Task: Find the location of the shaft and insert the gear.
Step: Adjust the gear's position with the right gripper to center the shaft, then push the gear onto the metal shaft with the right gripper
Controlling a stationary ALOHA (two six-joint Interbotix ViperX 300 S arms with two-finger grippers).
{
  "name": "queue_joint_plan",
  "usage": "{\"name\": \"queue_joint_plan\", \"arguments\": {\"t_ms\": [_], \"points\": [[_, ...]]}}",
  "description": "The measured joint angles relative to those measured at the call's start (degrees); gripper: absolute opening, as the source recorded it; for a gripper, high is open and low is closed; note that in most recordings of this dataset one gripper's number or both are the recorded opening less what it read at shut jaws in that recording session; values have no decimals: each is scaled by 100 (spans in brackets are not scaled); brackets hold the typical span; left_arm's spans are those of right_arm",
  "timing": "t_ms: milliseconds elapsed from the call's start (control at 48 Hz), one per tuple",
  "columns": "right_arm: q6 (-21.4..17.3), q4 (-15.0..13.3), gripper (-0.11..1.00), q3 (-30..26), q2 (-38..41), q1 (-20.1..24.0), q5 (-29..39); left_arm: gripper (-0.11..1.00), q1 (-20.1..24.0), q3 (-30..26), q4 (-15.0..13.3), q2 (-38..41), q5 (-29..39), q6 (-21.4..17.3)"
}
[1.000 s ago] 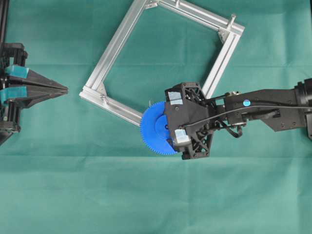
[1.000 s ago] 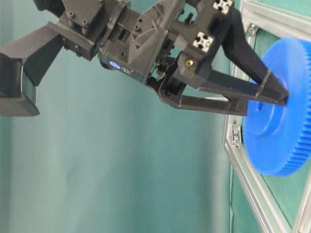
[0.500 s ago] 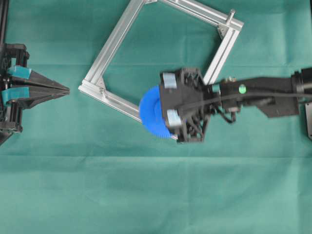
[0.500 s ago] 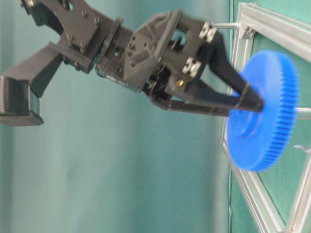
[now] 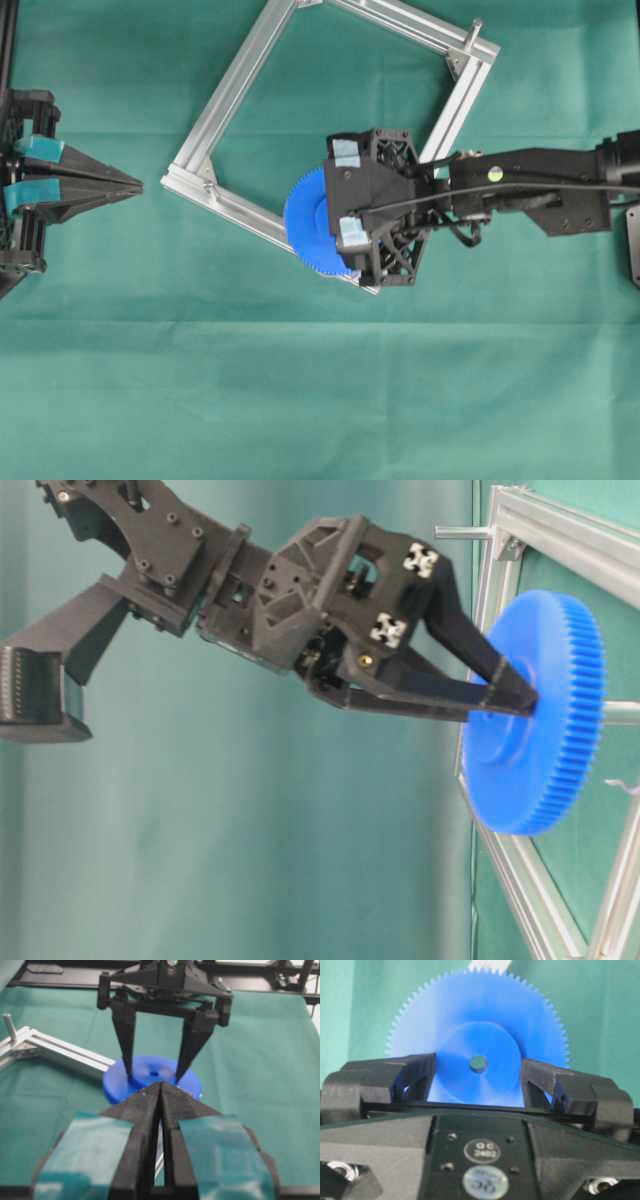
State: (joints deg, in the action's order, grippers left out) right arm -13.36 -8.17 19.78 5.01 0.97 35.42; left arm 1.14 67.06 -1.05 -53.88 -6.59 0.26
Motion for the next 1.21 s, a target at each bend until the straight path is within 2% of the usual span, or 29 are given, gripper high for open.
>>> {"name": "queue_joint_plan", "arguments": {"t_ms": [292, 667, 1209], "points": [[-35, 123, 69, -70, 132, 141, -53, 1, 0, 0, 0, 0, 0, 0], [-431, 149, 69, 123, 44, 229, -105, 1, 0, 0, 0, 0, 0, 0], [-466, 193, 69, 290, -9, 448, -396, 1, -9, 0, 0, 0, 0, 0]]}}
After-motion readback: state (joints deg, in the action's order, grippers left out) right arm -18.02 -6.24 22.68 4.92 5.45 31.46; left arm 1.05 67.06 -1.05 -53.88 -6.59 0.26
